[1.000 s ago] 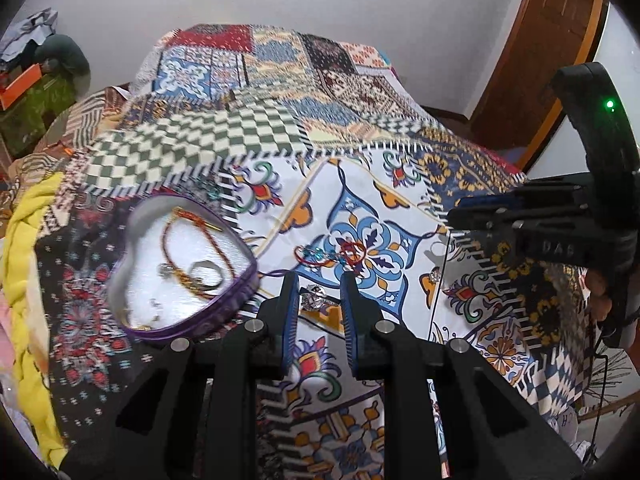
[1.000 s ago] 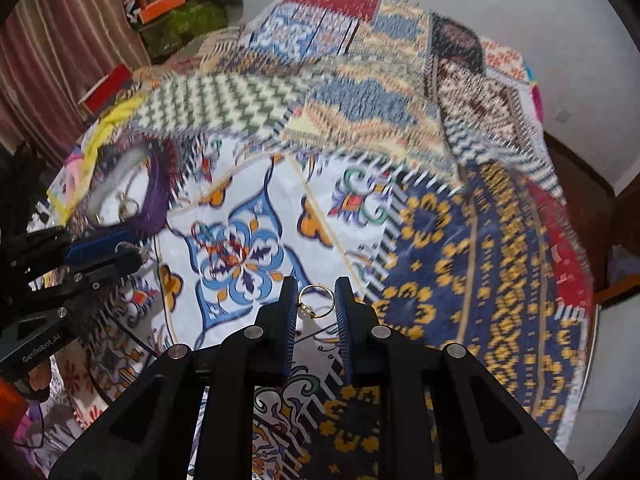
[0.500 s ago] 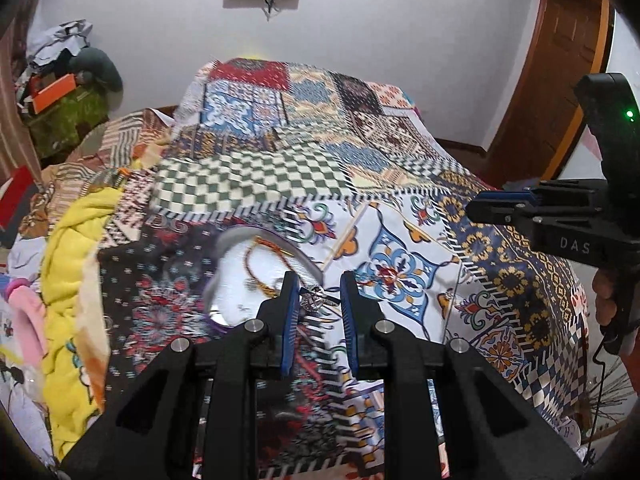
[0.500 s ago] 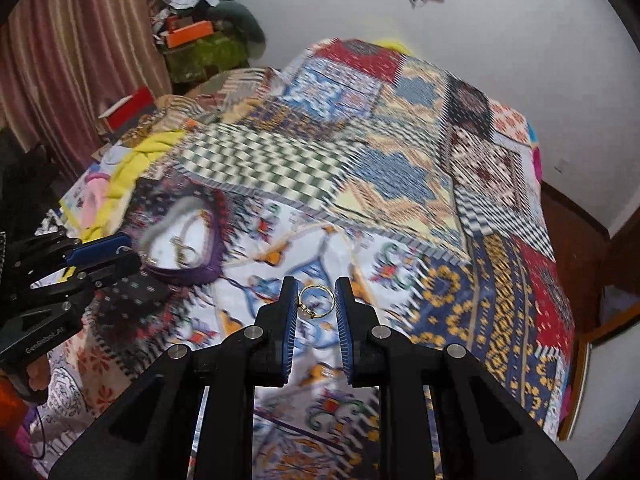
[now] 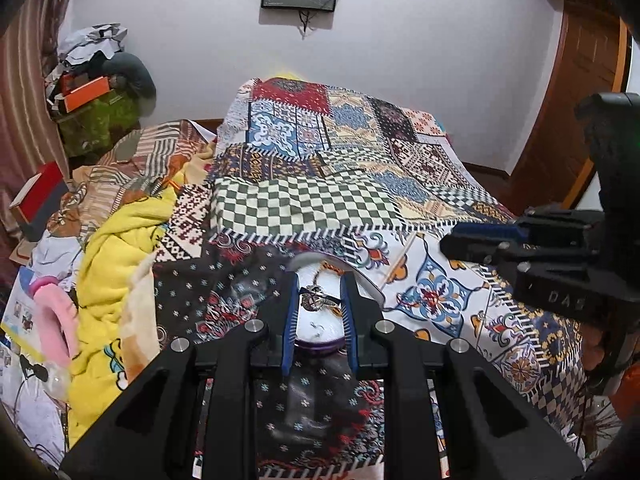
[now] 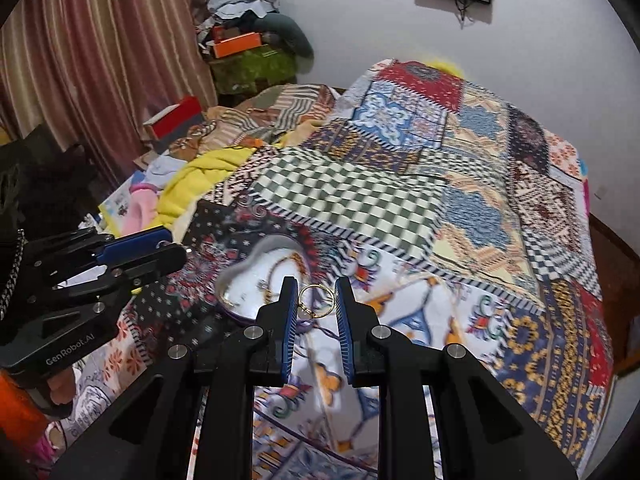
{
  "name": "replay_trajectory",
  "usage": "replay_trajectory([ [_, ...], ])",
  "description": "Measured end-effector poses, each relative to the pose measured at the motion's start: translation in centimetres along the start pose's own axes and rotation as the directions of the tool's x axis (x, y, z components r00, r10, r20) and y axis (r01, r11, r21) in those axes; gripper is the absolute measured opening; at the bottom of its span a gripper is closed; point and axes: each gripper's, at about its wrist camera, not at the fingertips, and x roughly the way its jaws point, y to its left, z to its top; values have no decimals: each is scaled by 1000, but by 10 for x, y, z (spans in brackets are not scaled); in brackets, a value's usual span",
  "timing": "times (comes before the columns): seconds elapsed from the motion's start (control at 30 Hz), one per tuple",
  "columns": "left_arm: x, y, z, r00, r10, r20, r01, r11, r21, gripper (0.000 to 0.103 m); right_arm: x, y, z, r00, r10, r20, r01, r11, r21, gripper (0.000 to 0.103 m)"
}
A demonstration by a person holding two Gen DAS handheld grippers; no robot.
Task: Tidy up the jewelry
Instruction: 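Carry the gold ring toward the purple tin with the right tool, then lower the ring into the purple tin and open the right tool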
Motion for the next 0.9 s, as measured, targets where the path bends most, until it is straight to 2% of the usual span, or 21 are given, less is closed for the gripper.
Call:
replay_trajectory([
  [0.2, 8, 11, 4, 1000, -8, 6, 8, 999, -37, 20, 19, 10, 3, 999, 39, -15, -39, 999, -1, 17],
  [0.7, 61, 17, -13, 994, -49, -98, 44, 998, -51, 20, 75, 8, 6, 993, 67, -101, -66, 998, 12, 17],
  [0.9, 68, 17, -16, 992, -65, -109, 59, 996, -60, 20, 87, 6, 8, 990, 79, -117, -78, 997, 16, 17],
])
